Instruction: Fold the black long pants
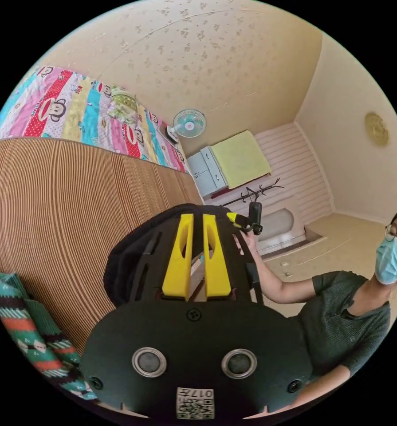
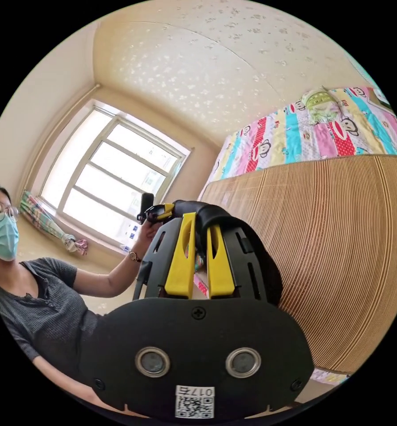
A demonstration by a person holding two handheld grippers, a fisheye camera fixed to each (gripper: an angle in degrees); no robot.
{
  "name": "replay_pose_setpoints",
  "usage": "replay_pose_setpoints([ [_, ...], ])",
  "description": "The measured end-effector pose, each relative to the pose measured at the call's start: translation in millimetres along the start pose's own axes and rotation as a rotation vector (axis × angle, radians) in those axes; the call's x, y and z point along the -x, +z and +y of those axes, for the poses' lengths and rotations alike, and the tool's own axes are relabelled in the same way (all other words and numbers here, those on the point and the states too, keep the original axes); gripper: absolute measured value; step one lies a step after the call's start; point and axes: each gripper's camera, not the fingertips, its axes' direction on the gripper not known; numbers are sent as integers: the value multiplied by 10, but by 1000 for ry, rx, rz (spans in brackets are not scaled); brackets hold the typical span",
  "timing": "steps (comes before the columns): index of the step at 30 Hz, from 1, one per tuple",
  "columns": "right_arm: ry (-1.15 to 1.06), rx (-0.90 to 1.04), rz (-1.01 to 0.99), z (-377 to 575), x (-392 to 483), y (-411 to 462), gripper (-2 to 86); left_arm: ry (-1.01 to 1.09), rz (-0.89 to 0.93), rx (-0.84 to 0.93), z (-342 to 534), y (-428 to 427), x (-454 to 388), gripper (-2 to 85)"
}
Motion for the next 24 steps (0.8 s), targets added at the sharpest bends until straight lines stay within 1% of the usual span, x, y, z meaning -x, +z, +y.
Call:
replay_pose_setpoints([
  [2, 51, 49, 31, 181, -156, 211, 1, -77, -39, 40, 316, 112, 225, 36],
  [4, 176, 164, 85, 590, -467, 538, 5, -184, -47, 89, 717, 253, 496, 19],
  [6, 287, 263, 164, 989, -725, 758, 11, -320, 81, 162, 1322, 499, 852, 0],
  [7, 363, 336, 214, 1270, -898, 883, 15, -350, 110, 183, 1462, 562, 922, -1],
  [8, 409, 377, 246, 1410, -987, 939, 17, -414, 135, 230, 1736, 679, 1044, 0],
  [10, 571, 561, 340, 1889, -1287, 1119, 26, -485, 118, 270, 2039, 774, 1154, 9],
  [12, 623, 613, 353, 2062, -1397, 1145, 39, -516, 87, 262, 2160, 778, 1222, 54],
  [14, 650, 582, 320, 2056, -1480, 1087, 65, -527, 41, 221, 2078, 724, 1279, 94],
  [17, 661, 415, 208, 1777, -1653, 924, 120, -509, -37, 137, 1759, 657, 1416, 148],
  [19, 653, 291, 132, 1472, -1877, 883, 150, -475, -76, 123, 1527, 691, 1525, 162],
  [22, 694, 283, 70, 1157, -2273, 1086, 187, -428, -148, 207, 1223, 919, 1748, 174],
  [24, 724, 323, 3, 1046, -2491, 1309, 198, -424, -203, 317, 1176, 1139, 1899, 182],
])
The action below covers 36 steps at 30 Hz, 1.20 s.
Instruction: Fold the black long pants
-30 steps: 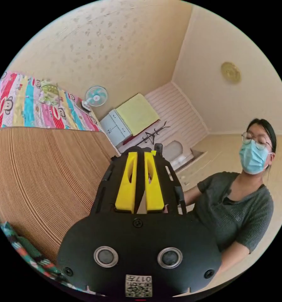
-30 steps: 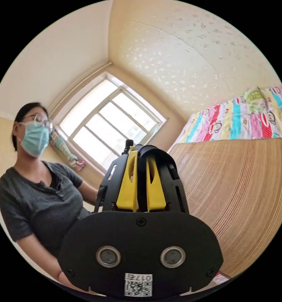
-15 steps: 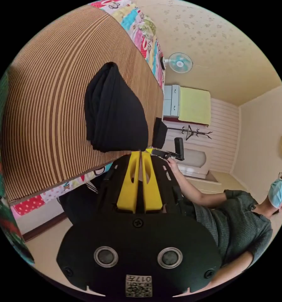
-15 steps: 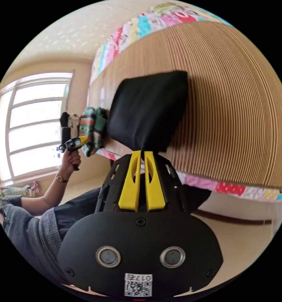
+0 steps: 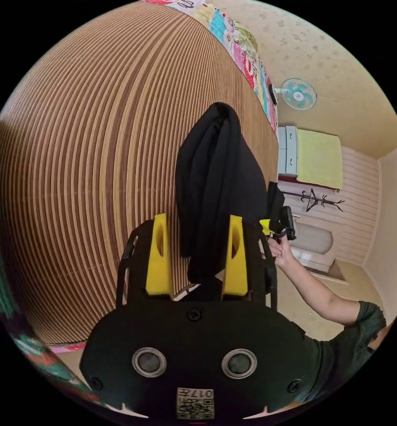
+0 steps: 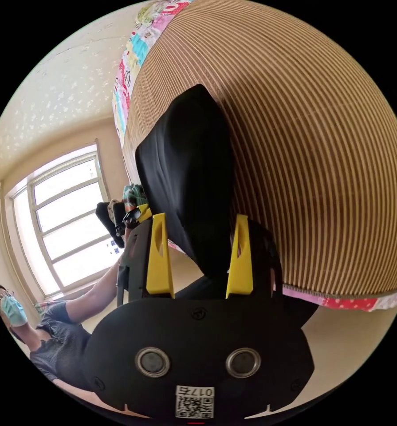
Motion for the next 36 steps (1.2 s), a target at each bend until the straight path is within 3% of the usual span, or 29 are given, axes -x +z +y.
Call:
replay_pose_setpoints([
  [3, 39, 212, 12, -257, -106, 431, 217, -17, 15, -21, 96, -79, 71, 171],
  [4, 42, 230, 21, -267, -100, 508, 218, -32, 35, -32, 138, -108, 98, 166],
  [6, 63, 164, 41, -209, -81, 463, 211, -117, 260, 62, 321, 41, 274, 113],
  [10, 105, 197, -129, 133, -240, 438, 159, -113, 273, 98, 818, 113, 369, 92],
  [12, 96, 203, -151, 351, -231, 428, 145, -87, 376, 131, 1201, 131, 448, 83],
  [17, 64, 317, -263, 744, 91, 418, 109, -23, 543, 25, 2071, -201, 602, 79],
  [21, -136, 465, -195, 740, 921, 540, 80, 36, 461, -147, 2622, -867, 478, 78],
  [26, -308, 542, -268, 620, 1811, 828, 74, 160, 325, -423, 3040, -1975, 317, 76],
  [30, -465, 571, -278, 494, 2637, 1295, 73, 229, 70, -623, 3316, -3049, 215, 70],
  [31, -500, 532, -261, 426, 2876, 1455, 78, 198, 39, -651, 3350, -3179, 254, 68],
  [33, -520, 463, -175, 346, 3138, 1773, 91, -78, -31, -781, 3555, -3567, 560, 71],
  [35, -463, 541, -41, 280, 3192, 2223, 101, -296, -55, -913, 3857, -3670, 777, 83],
  [36, -404, 687, 45, 262, 3133, 2553, 97, -356, -44, -1001, 4058, -3640, 854, 83],
])
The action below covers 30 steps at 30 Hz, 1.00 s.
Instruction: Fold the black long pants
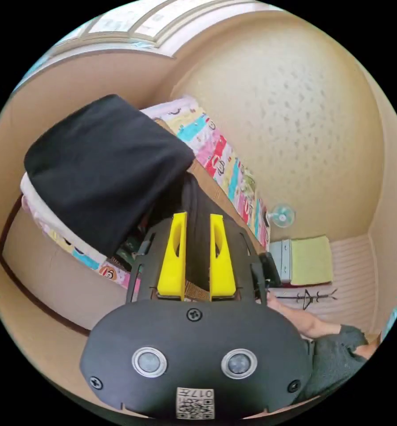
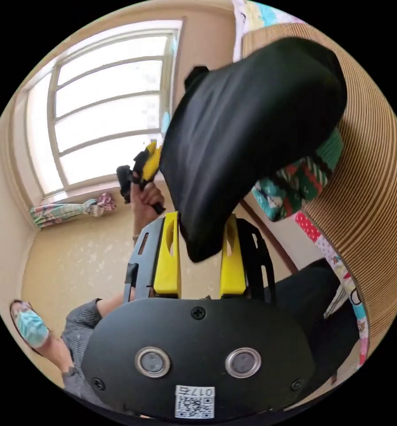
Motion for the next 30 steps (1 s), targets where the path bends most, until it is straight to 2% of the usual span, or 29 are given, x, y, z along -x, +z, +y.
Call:
replay_pose_setpoints([
  [1, 17, 100, 8, -77, -83, 192, 74, -14, 8, -40, 76, -47, 55, 84],
  [3, -4, 110, 0, -23, -209, 292, 45, -29, 7, -138, 481, -63, 226, 82],
  [6, 79, 117, -35, 80, -691, 221, 29, -68, -108, -116, 1069, 251, 431, 78],
  [8, 199, 60, -114, 151, -1133, -20, 24, -89, -100, -67, 1381, 510, 528, 78],
  [10, 313, -115, -286, 359, -1730, -517, 15, -98, -42, -30, 1582, 747, 557, 77],
  [12, 378, -267, -350, 623, -2133, -920, 11, -66, 7, -8, 1601, 1036, 439, 78],
  [19, 639, -599, -328, 2000, -3170, -1829, 4, 267, -81, 78, 803, 1714, -363, 82],
  [20, 645, -629, -341, 2127, -3214, -1869, 4, 307, -152, 149, 678, 1932, -407, 74],
  [22, 614, -774, -407, 2661, -3341, -2013, 3, 349, -410, 318, 573, 2362, -329, 37],
  [23, 604, -809, -418, 2800, -3364, -2036, 3, 367, -680, 454, 584, 2695, -135, 15],
  [24, 596, -874, -428, 3092, -3406, -2059, 2, 474, -748, 535, 678, 2920, 37, 2],
  [26, 625, -952, -430, 3562, -3478, -2022, 2, 478, -851, 542, 736, 3002, 224, -5],
  [28, 720, -1033, -440, 4205, -3589, -1852, 2, 354, -904, 557, 675, 3048, 372, -8],
  [30, 801, -1103, -445, 4688, -3656, -1652, 2, 205, -838, 506, 619, 3047, 502, -9],
])
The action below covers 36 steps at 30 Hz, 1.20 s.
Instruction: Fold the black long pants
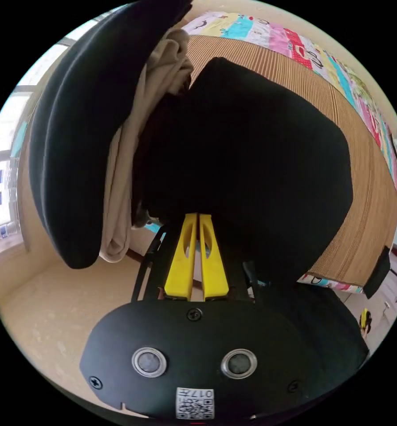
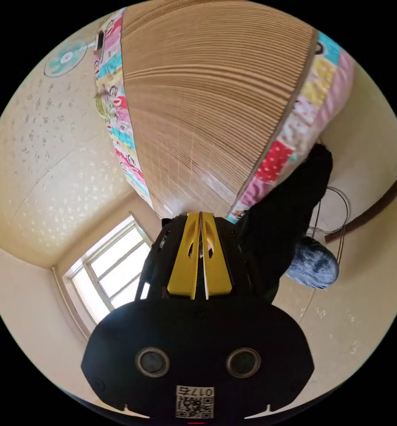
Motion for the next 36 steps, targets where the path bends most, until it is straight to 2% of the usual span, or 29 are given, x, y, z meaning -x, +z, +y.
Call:
replay_pose_setpoints([
  [4, 213, -173, -16, 509, -904, -537, 2, -110, 99, -49, -3, 79, 10, -10],
  [8, 400, -260, -87, 812, -1541, -628, 2, -118, 41, -10, -28, 176, -170, -10],
  [10, 467, -329, -221, 832, -1793, -572, 2, -98, -32, 58, -17, 280, -263, -10],
  [11, 478, -348, -265, 812, -1835, -551, 2, -89, -76, 149, 5, 425, -308, -10],
  [13, 495, -430, -469, 650, -1919, -459, 3, -80, -78, 257, 123, 648, -344, -9],
  [16, 446, -509, -718, 291, -1860, -357, 3, -167, -15, 364, 459, 961, -333, -9],
  [18, 405, -519, -791, 28, -1778, -326, 3, -238, 94, 426, 764, 1251, -380, -7],
  [21, 357, -467, -779, -417, -1597, -313, 3, -246, 191, 526, 1163, 1651, -586, -6],
  [25, 240, -352, -648, -936, -1319, -356, 3, -297, 202, 681, 1643, 2086, -890, -5],
  [27, 204, -307, -583, -1114, -1269, -378, 3, -391, 312, 710, 1849, 2293, -1092, -5],
  [32, 210, -250, -510, -1378, -1429, -448, 3, -462, 449, 682, 1677, 2466, -1435, -5],
  [36, 323, -341, -670, -1399, -1861, -582, 4, -318, 403, 522, 1007, 2255, -1681, -5],
])
